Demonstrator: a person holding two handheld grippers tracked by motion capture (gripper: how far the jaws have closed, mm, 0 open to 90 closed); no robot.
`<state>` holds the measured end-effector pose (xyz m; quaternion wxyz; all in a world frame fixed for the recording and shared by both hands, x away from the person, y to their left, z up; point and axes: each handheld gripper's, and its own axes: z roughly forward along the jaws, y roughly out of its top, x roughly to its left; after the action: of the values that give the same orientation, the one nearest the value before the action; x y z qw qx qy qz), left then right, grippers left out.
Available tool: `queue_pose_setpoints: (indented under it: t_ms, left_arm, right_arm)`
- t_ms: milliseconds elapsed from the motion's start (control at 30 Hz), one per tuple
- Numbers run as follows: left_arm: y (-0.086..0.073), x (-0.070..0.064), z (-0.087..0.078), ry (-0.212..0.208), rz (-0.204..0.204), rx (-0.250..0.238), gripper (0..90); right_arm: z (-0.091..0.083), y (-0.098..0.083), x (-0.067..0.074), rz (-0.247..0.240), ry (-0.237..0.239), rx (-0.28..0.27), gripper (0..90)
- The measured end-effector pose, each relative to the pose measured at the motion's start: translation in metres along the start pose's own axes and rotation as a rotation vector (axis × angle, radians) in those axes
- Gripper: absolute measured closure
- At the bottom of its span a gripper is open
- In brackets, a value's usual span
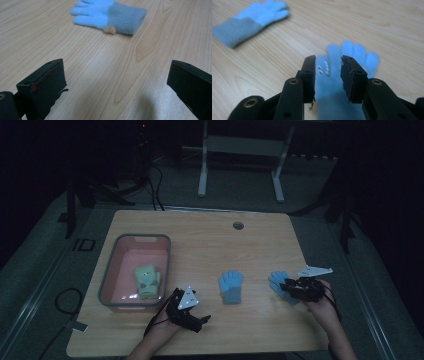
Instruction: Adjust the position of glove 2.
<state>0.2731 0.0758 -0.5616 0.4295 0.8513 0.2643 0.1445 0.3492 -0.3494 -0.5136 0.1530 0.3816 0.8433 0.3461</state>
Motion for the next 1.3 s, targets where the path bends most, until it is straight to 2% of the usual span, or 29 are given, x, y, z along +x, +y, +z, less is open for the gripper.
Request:
queue_pose_setpoints:
  t_ms: [67, 267, 367, 433, 567, 700, 833, 900, 967, 1100, 1200, 1300]
  left_arm:
    - [0.000, 0.000, 0.000, 0.000, -0.001, 0.000, 2.4]
    - [0.000, 0.000, 0.000, 0.001, -0.004, 0.000, 2.4]
    - [-0.001, 0.000, 0.001, 0.001, -0.004, 0.003, 2.4]
    - [-0.001, 0.000, 0.001, 0.001, -0.001, 0.004, 2.3]
    - [-0.001, -0.001, 0.001, 0.002, 0.004, 0.010, 2.3]
    - [-0.001, -0.001, 0.001, 0.003, 0.003, 0.008, 2.3]
    - [0.000, -0.001, 0.001, 0.003, 0.003, 0.003, 2.3]
    - [0.000, -0.001, 0.001, 0.005, 0.004, 0.004, 2.3]
    - [0.000, -0.001, 0.001, 0.004, 0.005, 0.004, 2.3]
    - [0.000, -0.002, 0.000, 0.003, 0.009, -0.001, 2.3]
    - [0.000, -0.001, 0.000, 0.003, 0.006, 0.001, 2.3]
    - [0.000, -0.002, 0.000, 0.003, 0.007, 0.000, 2.3]
  right_arm:
    - [0.002, -0.004, -0.006, -0.008, -0.013, 0.023, 64.5]
    - [0.013, -0.017, -0.021, 0.011, -0.003, 0.069, 63.4]
    - [0.018, -0.021, -0.023, 0.022, 0.012, 0.057, 64.3]
    - [0.018, -0.022, -0.022, 0.012, 0.006, 0.054, 65.2]
    - [0.019, -0.025, -0.019, 0.028, -0.012, 0.033, 80.6]
    - [0.020, -0.027, -0.008, 0.074, -0.059, 0.009, 84.4]
    - [0.017, -0.025, 0.001, 0.167, -0.118, -0.008, 86.4]
    - [0.013, -0.020, 0.009, 0.206, -0.147, -0.035, 86.7]
    - [0.008, -0.015, 0.018, 0.271, -0.158, -0.084, 86.6]
    - [0.002, -0.004, 0.038, 0.309, -0.235, -0.097, 86.7]
    - [0.001, 0.003, 0.048, 0.359, -0.257, -0.107, 86.6]
    - [0.005, 0.007, 0.060, 0.375, -0.280, -0.103, 86.6]
